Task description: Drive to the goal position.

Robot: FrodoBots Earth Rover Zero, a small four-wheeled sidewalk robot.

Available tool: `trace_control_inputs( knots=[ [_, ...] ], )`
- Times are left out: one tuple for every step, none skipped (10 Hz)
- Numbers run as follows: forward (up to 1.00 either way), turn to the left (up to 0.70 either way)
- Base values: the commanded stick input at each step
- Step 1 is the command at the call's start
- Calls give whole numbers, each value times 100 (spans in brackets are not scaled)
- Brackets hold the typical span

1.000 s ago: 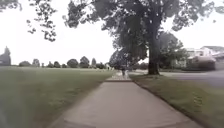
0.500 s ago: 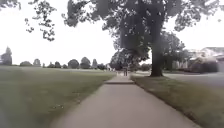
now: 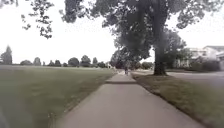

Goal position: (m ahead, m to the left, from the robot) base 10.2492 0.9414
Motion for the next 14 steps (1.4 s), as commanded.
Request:
trace_control_inputs(
  knots=[
    [70, 0],
    [70, 0],
    [70, 0],
    [70, 0],
    [70, 0],
    [70, 0],
    [70, 0],
    [70, 0],
    [70, 0],
    [70, -7],
    [70, -31],
    [70, -35],
    [70, -35],
    [70, -35]
  ],
)
